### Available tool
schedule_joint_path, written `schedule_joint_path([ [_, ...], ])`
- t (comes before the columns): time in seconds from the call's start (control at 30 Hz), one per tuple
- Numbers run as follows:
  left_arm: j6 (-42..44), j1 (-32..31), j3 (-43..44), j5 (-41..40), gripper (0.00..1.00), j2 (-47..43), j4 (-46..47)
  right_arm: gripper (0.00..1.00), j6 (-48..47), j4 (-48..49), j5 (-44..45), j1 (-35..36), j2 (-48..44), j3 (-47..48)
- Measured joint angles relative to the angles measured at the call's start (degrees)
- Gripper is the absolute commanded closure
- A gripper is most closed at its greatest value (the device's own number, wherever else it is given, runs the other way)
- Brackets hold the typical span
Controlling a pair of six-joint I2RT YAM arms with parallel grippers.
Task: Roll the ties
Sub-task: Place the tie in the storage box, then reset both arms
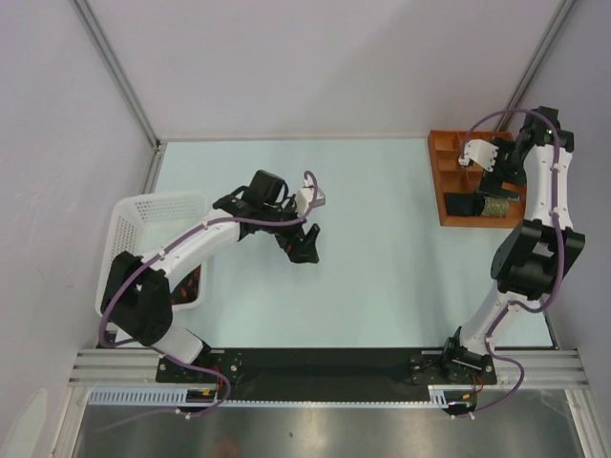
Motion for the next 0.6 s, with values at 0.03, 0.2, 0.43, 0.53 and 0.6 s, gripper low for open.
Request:
schedule_joint_path([
  [0.03, -1.0, 1.2, 0.0, 0.0, 0.00, -0.3, -0.1, 0.00, 2.5, -0.3, -1.4, 0.0, -1.7, 0.0],
  [0.2, -5.7, 10.0, 0.5, -0.1, 0.01, -1.8, -0.5, 0.00, 18.6, -0.3, -8.6, 4.4, -10.0, -0.2],
  [0.43, -10.5, 22.0, 0.0, -3.1, 0.00, -7.5, -0.6, 0.00, 48.6, 7.8, -17.1, 17.4, -21.1, -14.6],
  [0.53, -11.2, 22.7, -2.8, -5.8, 0.01, -10.9, 0.2, 0.00, 59.8, 13.5, -19.1, 22.1, -23.7, -25.3],
  [0.6, -11.3, 22.6, -5.8, -7.3, 0.00, -13.0, 0.5, 0.00, 65.9, 16.7, -19.6, 24.5, -24.7, -32.2],
])
